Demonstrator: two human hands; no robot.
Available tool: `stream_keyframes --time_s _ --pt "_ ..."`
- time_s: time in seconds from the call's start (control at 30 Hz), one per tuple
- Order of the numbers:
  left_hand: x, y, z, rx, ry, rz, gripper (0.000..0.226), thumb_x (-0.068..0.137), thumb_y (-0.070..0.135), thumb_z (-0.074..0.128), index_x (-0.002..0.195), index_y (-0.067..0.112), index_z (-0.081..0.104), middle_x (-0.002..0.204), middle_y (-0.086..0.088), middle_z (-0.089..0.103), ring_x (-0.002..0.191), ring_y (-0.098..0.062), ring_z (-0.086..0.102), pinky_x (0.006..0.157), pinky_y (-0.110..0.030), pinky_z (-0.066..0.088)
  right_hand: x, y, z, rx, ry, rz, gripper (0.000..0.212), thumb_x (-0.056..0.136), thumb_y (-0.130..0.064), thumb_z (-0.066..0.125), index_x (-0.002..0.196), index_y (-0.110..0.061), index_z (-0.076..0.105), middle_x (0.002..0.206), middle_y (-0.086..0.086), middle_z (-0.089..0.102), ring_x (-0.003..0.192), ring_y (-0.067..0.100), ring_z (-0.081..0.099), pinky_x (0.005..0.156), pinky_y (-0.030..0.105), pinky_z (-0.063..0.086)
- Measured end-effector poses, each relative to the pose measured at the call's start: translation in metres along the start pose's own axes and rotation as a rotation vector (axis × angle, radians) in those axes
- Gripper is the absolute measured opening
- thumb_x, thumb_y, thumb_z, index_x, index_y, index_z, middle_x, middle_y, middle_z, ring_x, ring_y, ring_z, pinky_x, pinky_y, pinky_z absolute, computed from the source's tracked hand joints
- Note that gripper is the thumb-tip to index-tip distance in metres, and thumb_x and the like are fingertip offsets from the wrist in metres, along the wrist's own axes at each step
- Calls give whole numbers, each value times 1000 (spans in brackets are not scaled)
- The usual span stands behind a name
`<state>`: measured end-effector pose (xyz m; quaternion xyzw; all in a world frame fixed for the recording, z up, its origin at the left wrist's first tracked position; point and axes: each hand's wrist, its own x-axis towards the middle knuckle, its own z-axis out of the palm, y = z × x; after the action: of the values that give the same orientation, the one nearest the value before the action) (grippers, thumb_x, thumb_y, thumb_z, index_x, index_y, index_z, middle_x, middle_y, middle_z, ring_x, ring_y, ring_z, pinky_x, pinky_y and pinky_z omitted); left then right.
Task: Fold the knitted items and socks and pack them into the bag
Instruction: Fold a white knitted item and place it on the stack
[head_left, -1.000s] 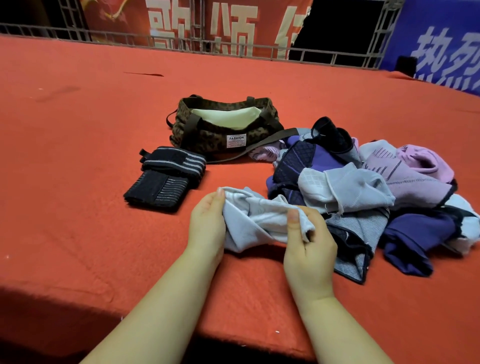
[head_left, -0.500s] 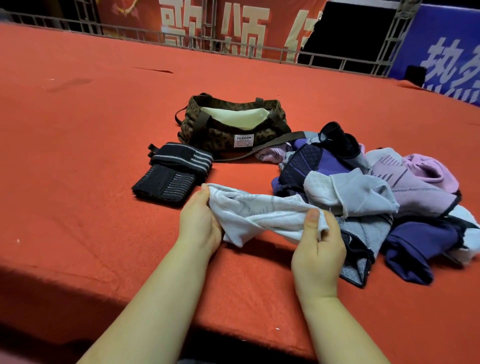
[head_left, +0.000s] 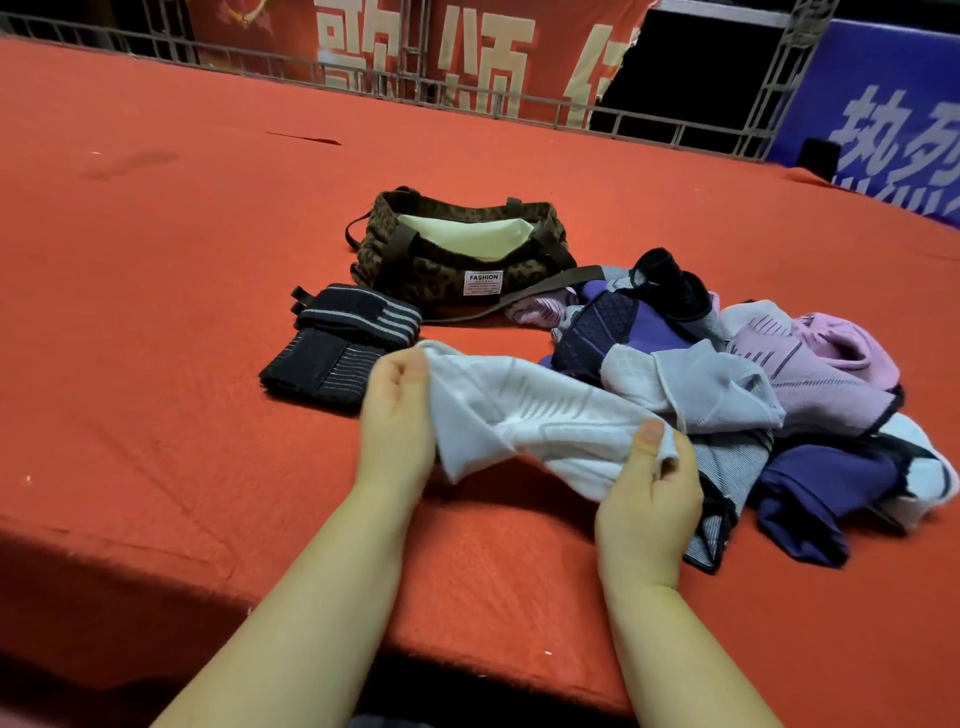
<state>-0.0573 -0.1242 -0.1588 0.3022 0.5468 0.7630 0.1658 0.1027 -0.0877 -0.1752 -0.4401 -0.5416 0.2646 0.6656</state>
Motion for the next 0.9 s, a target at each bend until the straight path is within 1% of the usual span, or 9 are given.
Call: stream_keyframes --time_s 0.07,0.13,0.23,0.3,0.4,0.5,0.57,0.73,0.9 --pt "-8 2 3 -29 -248 -31 26 97 22 48 123 19 49 106 12 60 94 8 58 86 -13 42 0 -1 1 7 -12 31 38 88 -39 40 97 -7 61 75 -9 56 70 0 47 65 12 34" --pt "-12 -1 4 43 -461 -94 66 88 19 64 143 23 28 122 19 50 104 17 51 90 -6 36 -4 -4 3 21 -51 55 32 87 -40 42 92 -14 59 73 -10 58 65 -1 51 63 11 38" --pt "-14 -10 0 357 -540 -77 104 69 24 84 148 31 16 138 25 28 129 9 29 102 -13 25 -4 -7 2 12 -89 67 23 88 -39 43 82 -20 55 69 -13 58 63 -12 53 60 3 37" --pt "-12 -13 -1 415 -467 -56 95 66 25 86 143 29 30 135 18 40 127 -1 39 100 -17 31 0 -9 -2 -7 -106 64 19 93 -35 49 75 -27 51 69 -13 57 63 -14 52 61 4 37" --pt "-12 -11 2 370 -353 -74 64 65 18 85 119 22 49 112 6 58 102 -7 55 83 -14 41 5 -6 -7 -48 -115 41 24 97 -29 50 73 -25 51 68 -11 56 62 -12 50 60 6 37" --pt "-13 -3 5 73 -277 -171 42 74 4 76 106 14 50 88 3 63 70 0 62 61 -11 48 3 -2 -8 -48 -96 45 25 93 -37 48 82 -16 57 68 -10 57 62 -11 51 61 6 37" --pt "-11 1 4 23 -230 -159 25 80 3 70 98 12 55 81 2 64 60 4 61 58 -13 49 0 -1 -6 -40 -73 47 25 92 -35 48 83 -14 57 67 -10 55 61 -12 50 60 5 36" --pt "-1 -3 -6 -83 37 -137 9 90 12 60 85 19 65 82 2 66 70 -4 61 67 -19 50 1 -2 -8 -31 -48 67 20 96 -31 51 87 -14 58 69 -11 56 62 -11 51 61 5 36" --pt "3 -5 -4 -122 24 -198 10 94 18 55 93 20 64 86 4 66 78 -6 60 72 -18 48 0 -2 -8 -32 -47 46 24 93 -37 47 84 -16 55 63 -11 52 58 -8 48 59 7 36"
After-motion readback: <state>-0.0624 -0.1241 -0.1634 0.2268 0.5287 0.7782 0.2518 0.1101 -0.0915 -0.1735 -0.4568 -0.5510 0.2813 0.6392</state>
